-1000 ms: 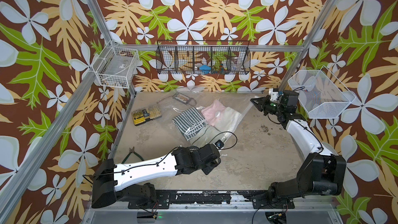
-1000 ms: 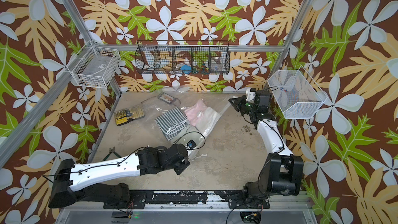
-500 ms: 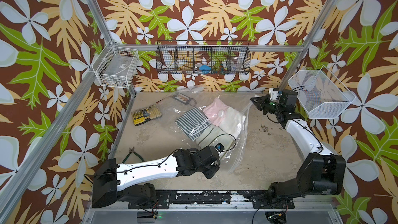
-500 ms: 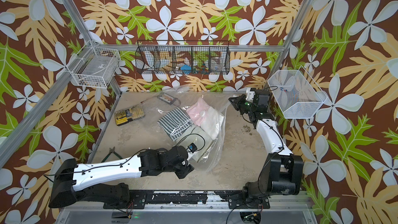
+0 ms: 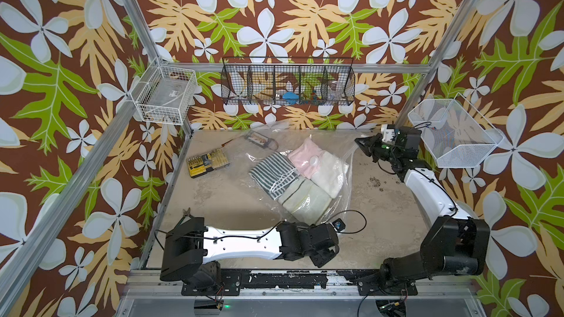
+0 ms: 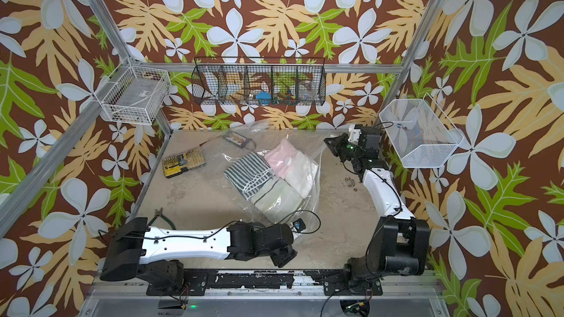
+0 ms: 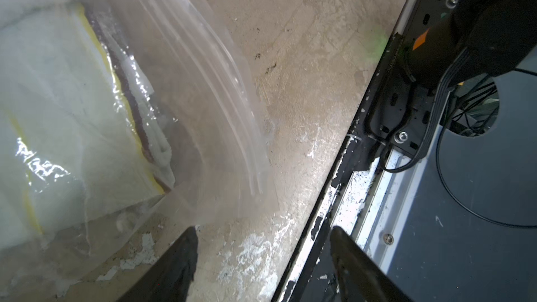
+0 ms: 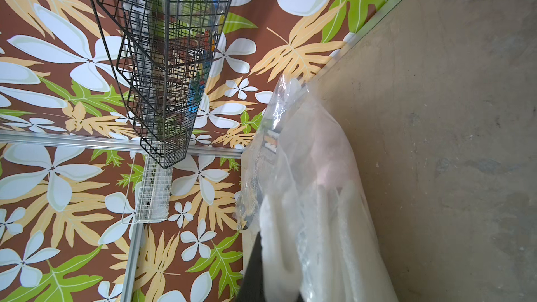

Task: Place the folded towel into the vacuum bag
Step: Adjust the vacuum bag at the center of the board.

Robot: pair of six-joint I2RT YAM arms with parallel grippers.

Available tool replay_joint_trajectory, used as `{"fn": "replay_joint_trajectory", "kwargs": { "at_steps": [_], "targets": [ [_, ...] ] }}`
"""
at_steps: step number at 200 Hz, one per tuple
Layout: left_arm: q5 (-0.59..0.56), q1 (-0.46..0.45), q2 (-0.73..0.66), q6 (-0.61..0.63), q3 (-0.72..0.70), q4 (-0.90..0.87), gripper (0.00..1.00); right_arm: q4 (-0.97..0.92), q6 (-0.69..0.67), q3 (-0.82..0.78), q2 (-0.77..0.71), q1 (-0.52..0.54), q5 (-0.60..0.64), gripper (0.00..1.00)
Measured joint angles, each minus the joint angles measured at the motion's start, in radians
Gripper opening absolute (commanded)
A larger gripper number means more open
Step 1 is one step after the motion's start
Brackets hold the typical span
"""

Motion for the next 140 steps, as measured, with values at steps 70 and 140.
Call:
{"fn": "replay_joint_trajectory", "kwargs": {
  "at_steps": [70, 140],
  "targets": [
    [-0.292, -0.05, 0.15, 0.114, 0.035, 0.022, 0.57, 0.008, -0.002, -0.013, 0.008, 0.0, 0.0, 0.0],
    [-0.351, -0.05, -0.019, 0.266, -0.149, 0.233, 0.0, 0.023, 0.01, -0.002, 0.014, 0.0, 0.0, 0.0]
  ]
}}
